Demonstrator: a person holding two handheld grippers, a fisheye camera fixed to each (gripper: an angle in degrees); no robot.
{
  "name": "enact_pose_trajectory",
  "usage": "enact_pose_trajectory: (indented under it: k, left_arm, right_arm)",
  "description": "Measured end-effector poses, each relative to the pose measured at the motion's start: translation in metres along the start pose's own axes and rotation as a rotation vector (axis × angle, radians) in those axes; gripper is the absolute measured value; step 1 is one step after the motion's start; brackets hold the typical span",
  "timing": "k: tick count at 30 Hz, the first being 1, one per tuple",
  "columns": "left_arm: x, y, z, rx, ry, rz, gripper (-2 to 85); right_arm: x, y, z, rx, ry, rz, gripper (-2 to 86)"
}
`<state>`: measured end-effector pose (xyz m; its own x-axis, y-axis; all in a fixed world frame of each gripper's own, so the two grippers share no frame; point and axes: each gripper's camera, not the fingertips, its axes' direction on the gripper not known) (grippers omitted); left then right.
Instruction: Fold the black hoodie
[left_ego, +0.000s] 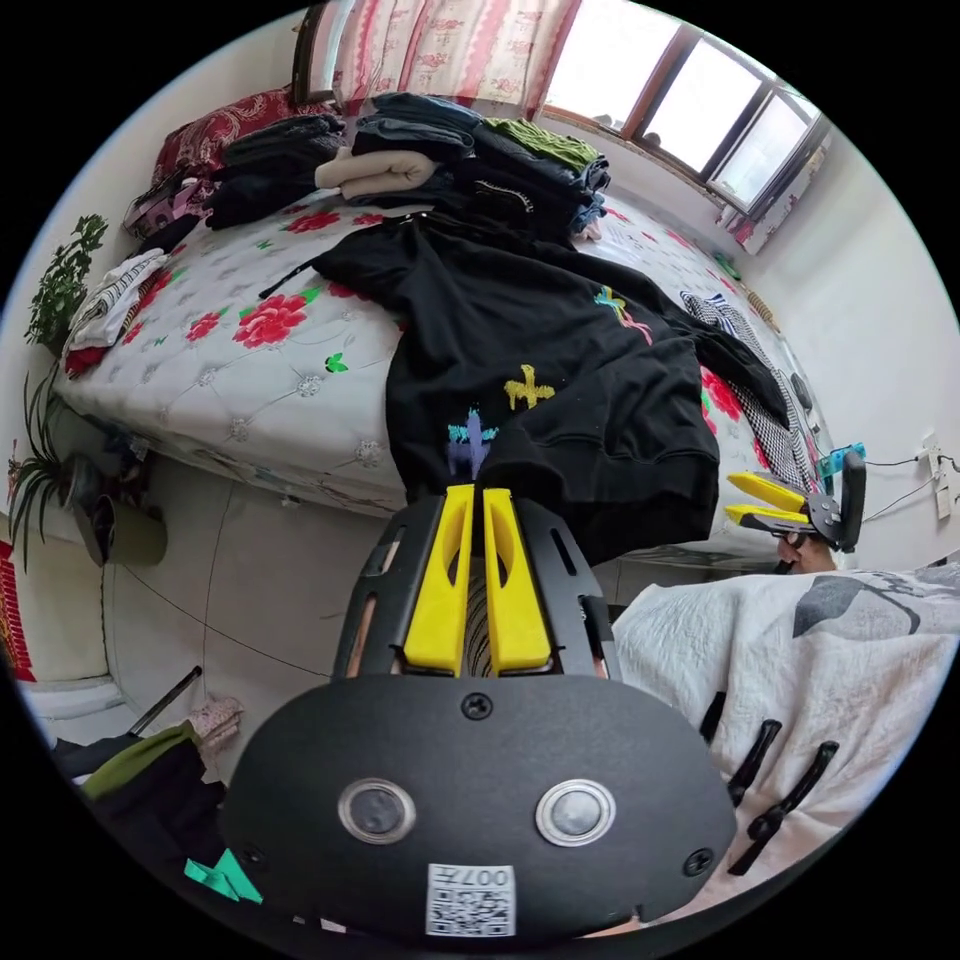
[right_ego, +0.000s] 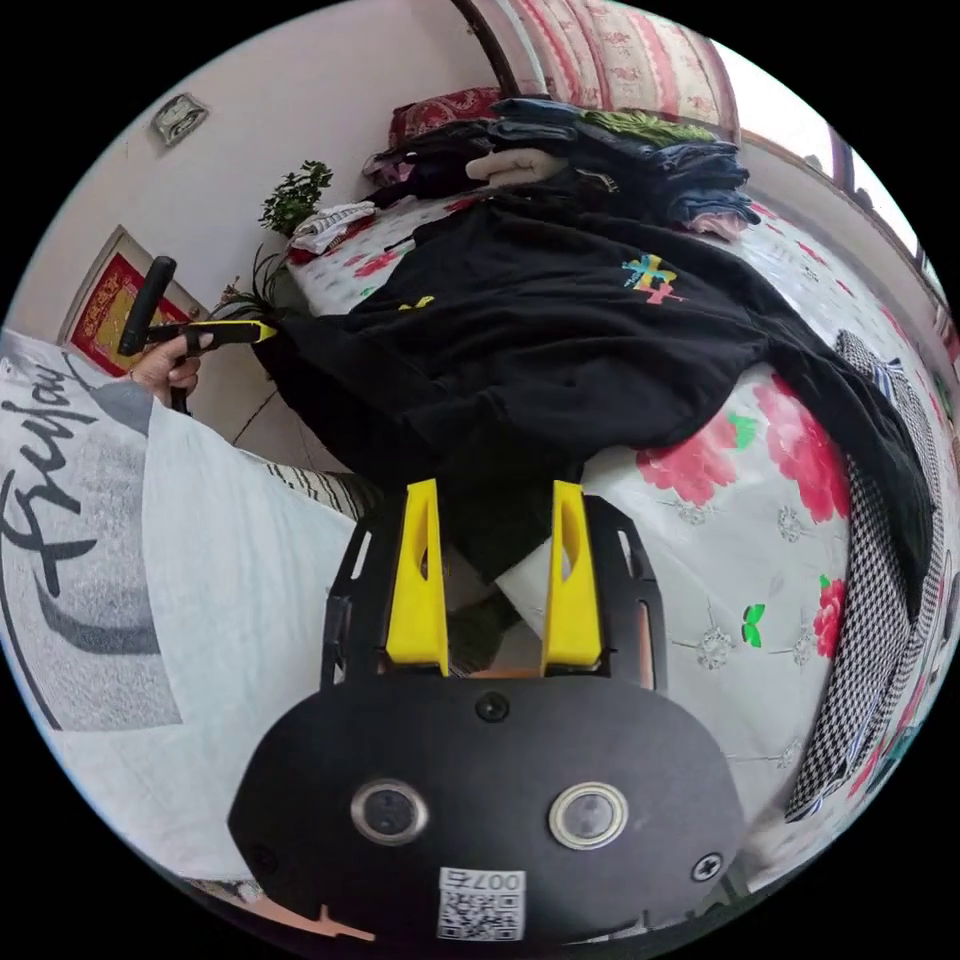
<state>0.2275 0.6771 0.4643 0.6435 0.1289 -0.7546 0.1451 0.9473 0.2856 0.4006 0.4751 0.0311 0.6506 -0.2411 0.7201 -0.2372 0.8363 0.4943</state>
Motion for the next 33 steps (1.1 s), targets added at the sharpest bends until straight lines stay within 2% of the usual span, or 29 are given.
enact_pose_trajectory:
  k: [5,7,13,15,17,19,24,27,30,33]
  left_arm:
    - [0.009,-0.008,-0.005,0.006,0.032,0.022,-0.4]
    - [0.008,-0.013,0.001,-0.021,0.065,0.039,0.0]
    - [-0.004,0.006,0.025,-0.127,0.158,0.179,6.3]
    - [-0.026,0.018,0.032,-0.141,0.173,0.112,7.7]
    - [-0.065,0.028,0.045,-0.172,0.247,-0.053,10.1]
    - [-0.087,0.027,0.057,-0.183,0.284,-0.123,11.5]
    - [-0.11,-0.009,0.095,-0.195,0.355,-0.117,14.9]
    - [-0.11,-0.035,0.12,-0.266,0.395,-0.069,13.4]
    - [-0.113,-0.055,0.121,-0.304,0.513,-0.025,2.9]
    - [-0.123,-0.068,0.098,-0.403,0.593,0.023,1.0]
  right_arm:
    - [-0.013,-0.032,0.056,-0.121,0.162,-0.019,11.3]
    - [-0.004,-0.038,0.054,-0.111,0.215,0.0,9.8]
    - [0.068,0.015,-0.07,0.121,0.139,0.324,9.0]
    - [0.102,0.052,-0.089,0.056,0.134,0.461,8.9]
    - [0.116,0.07,-0.089,0.009,0.114,0.544,8.7]
    - [0.12,0.073,-0.088,-0.002,0.084,0.579,8.4]
    - [0.126,0.039,-0.087,-0.033,0.069,0.606,7.4]
    - [0.135,0.027,-0.092,-0.071,0.06,0.603,6.6]
    - [0.145,0.025,-0.097,-0.111,0.046,0.629,5.7]
    - [0.156,0.023,-0.102,-0.117,0.009,0.669,4.9]
